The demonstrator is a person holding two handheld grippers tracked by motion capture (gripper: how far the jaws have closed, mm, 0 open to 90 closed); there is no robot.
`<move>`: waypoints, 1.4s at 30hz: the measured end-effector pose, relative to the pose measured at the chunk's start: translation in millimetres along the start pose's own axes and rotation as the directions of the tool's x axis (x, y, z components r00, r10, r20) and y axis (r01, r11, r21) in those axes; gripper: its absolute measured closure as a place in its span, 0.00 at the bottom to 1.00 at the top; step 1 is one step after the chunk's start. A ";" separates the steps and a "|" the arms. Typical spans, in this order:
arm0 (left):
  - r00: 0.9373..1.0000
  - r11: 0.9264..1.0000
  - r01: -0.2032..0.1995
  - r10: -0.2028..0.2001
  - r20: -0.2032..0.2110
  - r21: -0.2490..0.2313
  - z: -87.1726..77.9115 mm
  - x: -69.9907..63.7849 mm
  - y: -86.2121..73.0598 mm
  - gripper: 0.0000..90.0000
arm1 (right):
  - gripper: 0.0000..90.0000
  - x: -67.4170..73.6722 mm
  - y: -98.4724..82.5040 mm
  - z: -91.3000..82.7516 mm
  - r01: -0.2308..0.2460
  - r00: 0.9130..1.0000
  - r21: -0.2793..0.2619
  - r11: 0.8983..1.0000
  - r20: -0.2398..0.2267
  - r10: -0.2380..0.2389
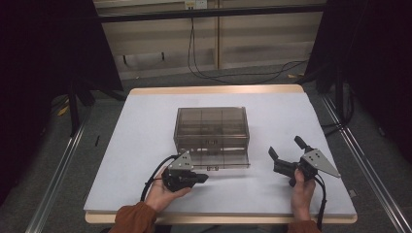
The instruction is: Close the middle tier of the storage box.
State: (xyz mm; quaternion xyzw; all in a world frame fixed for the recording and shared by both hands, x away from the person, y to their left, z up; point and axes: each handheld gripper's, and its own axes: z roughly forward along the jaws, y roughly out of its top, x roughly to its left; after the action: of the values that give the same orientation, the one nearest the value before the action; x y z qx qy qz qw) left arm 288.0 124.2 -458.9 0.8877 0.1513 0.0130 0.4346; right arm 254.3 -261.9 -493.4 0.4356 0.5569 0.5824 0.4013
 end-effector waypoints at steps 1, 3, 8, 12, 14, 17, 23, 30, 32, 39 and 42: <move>1.000 1.000 0.003 -0.003 -0.001 0.000 0.2 1.0 -0.2 1.00 | 0.00 -0.1 0.1 -0.2 0.000 1.000 0.002 1.000 0.002 0.000; 1.000 1.000 0.014 -0.014 -0.018 0.006 0.9 3.0 -0.4 1.00 | 0.00 -0.1 0.1 -0.2 -0.001 1.000 0.002 1.000 0.002 0.001; 1.000 1.000 0.018 -0.018 -0.026 0.009 4.4 6.7 -2.0 1.00 | 0.00 -0.1 0.0 -0.2 -0.002 1.000 0.002 1.000 0.002 0.002; 0.999 1.000 0.024 -0.024 -0.029 0.012 4.6 8.9 -2.1 1.00 | 0.00 0.0 0.0 -0.2 0.000 1.000 0.002 1.000 0.002 0.000; 0.999 1.000 0.024 -0.023 -0.034 0.020 4.8 10.2 -1.5 1.00 | 0.00 0.0 0.0 0.0 0.000 1.000 0.000 1.000 0.000 0.000; 0.999 1.000 0.026 -0.026 -0.036 0.015 5.8 10.3 -0.9 1.00 | 0.00 0.0 0.1 -0.2 0.000 1.000 0.002 1.000 0.002 0.000; 0.998 0.999 0.050 -0.050 -0.050 0.011 5.7 14.1 -0.8 1.00 | 0.00 0.1 0.0 0.1 -0.005 1.000 0.000 1.000 0.000 0.005; 0.997 0.999 0.051 -0.051 -0.050 0.004 7.0 15.6 0.3 1.00 | 0.00 0.0 0.1 0.1 -0.007 1.000 0.000 1.000 0.000 0.007; 0.997 0.999 0.051 -0.051 -0.053 0.003 6.3 16.7 0.3 1.00 | 0.00 0.1 0.0 0.1 -0.007 1.000 0.000 1.000 0.000 0.007; 0.996 0.998 0.063 -0.064 -0.062 -0.010 6.5 18.4 -0.2 1.00 | 0.00 0.3 0.0 0.4 -0.006 1.000 -0.002 1.000 0.001 0.006; 0.996 0.998 0.063 -0.063 -0.062 -0.008 6.6 18.4 -0.1 1.00 | 0.00 0.0 0.1 0.1 -0.008 1.000 0.002 1.000 0.001 0.008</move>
State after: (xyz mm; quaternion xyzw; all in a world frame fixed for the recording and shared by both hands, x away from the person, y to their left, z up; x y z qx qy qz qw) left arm 306.5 124.3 -465.1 0.8803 0.1928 0.0275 0.4325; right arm 254.4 -261.9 -493.4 0.4383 0.5555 0.5834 0.3987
